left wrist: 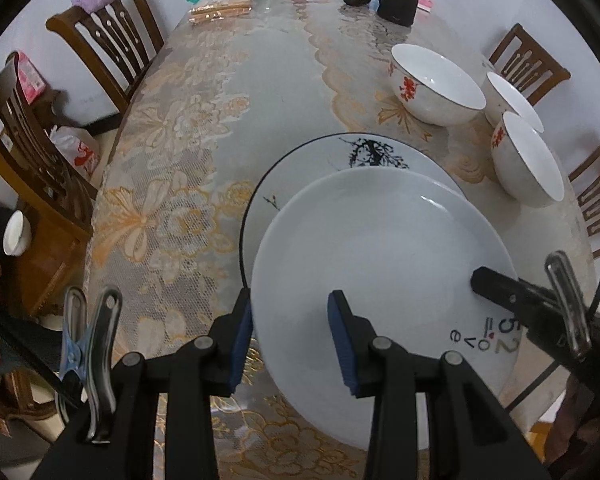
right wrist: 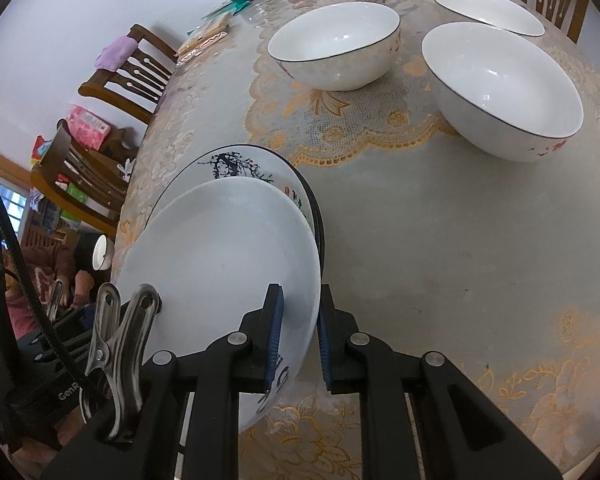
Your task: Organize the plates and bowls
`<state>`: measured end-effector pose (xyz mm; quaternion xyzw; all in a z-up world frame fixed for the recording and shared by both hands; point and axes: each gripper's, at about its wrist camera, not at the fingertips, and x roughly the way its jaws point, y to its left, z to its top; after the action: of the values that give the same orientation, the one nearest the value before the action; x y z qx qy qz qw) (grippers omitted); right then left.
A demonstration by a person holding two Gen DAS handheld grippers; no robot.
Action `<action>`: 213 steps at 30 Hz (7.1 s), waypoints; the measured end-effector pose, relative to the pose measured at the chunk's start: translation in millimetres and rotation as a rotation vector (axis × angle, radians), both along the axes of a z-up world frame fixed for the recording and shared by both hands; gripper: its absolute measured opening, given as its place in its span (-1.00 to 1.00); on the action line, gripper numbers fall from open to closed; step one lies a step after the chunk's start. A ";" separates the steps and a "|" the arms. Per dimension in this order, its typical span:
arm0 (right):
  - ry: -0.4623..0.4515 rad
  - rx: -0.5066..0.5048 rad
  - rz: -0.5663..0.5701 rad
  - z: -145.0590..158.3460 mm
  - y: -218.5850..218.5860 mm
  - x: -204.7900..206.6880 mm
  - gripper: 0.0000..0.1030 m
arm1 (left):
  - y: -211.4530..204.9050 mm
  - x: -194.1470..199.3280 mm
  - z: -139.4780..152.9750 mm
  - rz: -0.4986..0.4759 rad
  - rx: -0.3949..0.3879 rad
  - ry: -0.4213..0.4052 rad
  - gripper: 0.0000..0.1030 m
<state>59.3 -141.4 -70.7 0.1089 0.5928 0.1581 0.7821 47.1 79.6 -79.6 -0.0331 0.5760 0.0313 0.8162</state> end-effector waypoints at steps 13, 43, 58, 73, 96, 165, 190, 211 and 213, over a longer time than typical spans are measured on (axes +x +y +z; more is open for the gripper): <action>-0.010 -0.030 -0.018 9.2 1.8 -2.9 -0.66 | 2.1 -4.2 -2.6 -0.019 -0.010 -0.008 -0.25; -0.103 -0.116 0.029 5.4 13.6 1.4 -0.76 | 16.1 10.7 -18.1 0.030 -0.035 -0.008 -0.27; -0.108 -0.083 0.019 2.6 9.7 1.1 -0.72 | 20.4 21.0 -20.4 0.010 -0.046 -0.019 -0.26; -0.155 -0.073 -0.039 9.8 7.2 -4.8 -0.88 | 31.1 11.6 -16.7 -0.002 -0.108 0.009 -0.34; -0.136 0.046 -0.153 29.9 -32.6 -28.5 -0.74 | 25.7 1.0 40.2 -0.082 -0.184 -0.097 -0.35; -0.103 -0.022 0.097 2.7 -180.8 140.4 -0.55 | -213.6 140.9 -3.6 0.081 -0.144 -0.021 -0.35; -0.085 0.000 0.118 10.1 -190.2 79.6 -0.63 | -220.9 75.7 6.5 0.043 -0.130 -0.001 -0.48; -0.045 -0.024 0.131 12.2 -204.8 32.5 -0.63 | -229.5 31.3 -2.2 0.011 -0.152 0.033 -0.48; -0.011 -0.003 0.118 9.6 -207.6 34.9 -0.63 | -231.0 31.5 -2.1 0.007 -0.149 0.036 -0.47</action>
<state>94.2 -349.0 -61.2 0.0719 0.5943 0.2035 0.7747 78.6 -151.4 -81.7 -0.0952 0.5913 -0.0083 0.8008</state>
